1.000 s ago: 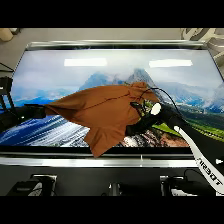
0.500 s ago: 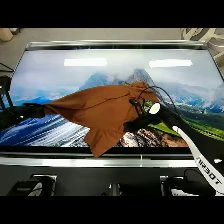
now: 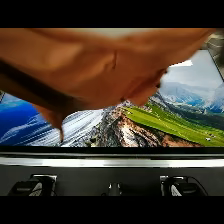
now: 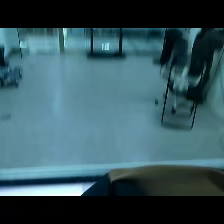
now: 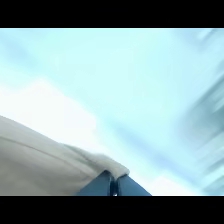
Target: Fold the shirts.
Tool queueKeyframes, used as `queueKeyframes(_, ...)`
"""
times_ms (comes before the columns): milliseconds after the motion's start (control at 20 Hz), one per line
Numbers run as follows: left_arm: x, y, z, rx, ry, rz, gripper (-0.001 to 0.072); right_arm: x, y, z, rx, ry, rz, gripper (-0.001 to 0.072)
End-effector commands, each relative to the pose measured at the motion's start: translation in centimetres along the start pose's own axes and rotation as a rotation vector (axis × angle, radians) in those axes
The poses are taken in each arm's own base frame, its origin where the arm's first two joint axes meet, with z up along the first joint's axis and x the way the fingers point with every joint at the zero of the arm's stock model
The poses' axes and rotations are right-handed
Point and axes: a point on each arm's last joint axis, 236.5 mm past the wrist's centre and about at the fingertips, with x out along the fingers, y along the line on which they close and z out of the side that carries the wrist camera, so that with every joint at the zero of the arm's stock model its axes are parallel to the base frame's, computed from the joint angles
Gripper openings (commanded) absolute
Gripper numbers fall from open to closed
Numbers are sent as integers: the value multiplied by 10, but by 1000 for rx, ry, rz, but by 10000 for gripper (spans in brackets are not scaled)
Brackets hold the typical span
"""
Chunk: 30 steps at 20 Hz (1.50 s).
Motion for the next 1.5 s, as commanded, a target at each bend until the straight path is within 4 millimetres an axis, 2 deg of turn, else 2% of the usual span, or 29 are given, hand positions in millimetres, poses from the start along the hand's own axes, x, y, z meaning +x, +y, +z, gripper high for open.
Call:
queueKeyframes(0, -88, -27, 100, -41, -270, -41, 23, -169, -52, 118, -127, -365, -349, 17)
queueKeyframes(100, -102, -23, 104, -15, -290, -12, 23, -185, -62, 106, -102, -318, -406, 17)
queueKeyframes(250, -101, -16, 103, 4, -285, 18, 23, -176, -69, 86, -111, -221, -423, 17)
queueKeyframes(350, -89, -13, 94, 3, -244, 25, 23, -159, -69, 72, -118, -159, -402, 17)
queueKeyframes(400, -77, -10, 82, 2, -193, 32, 23, -145, -67, 57, -112, -95, -373, 17)
queueKeyframes(450, -60, -4, 62, 6, -112, 47, 23, -126, -62, 34, -98, 0, -328, 17)
queueKeyframes(550, -23, 11, 9, -1, 85, 76, 23, -89, -44, -30, -60, 256, -205, 18)
queueKeyframes(700, 43, 34, -107, -43, 409, 102, 24, -24, -11, -144, -7, 646, -7, 18)
queueKeyframes(850, 100, 60, -241, -88, 668, 133, 24, 60, 12, -240, 19, 805, 84, 18)
queueKeyframes(950, 130, 75, -318, -114, 773, 154, 24, 118, 26, -299, 99, 846, 83, 19)
queueKeyframes(1050, 151, 83, -377, -146, 872, 162, 24, 169, 36, -333, 174, 805, 69, 20)
queueKeyframes(1150, 166, 85, -420, -187, 935, 161, 25, 201, 48, -351, 267, 758, 62, 20)
queueKeyframes(1300, 175, 72, -477, -325, 1029, 139, 26, 221, 83, -388, 412, 798, 121, 20)
queueKeyframes(1450, 174, 44, -516, -485, 1114, 97, 35, 226, 121, -423, 538, 878, 199, 20)
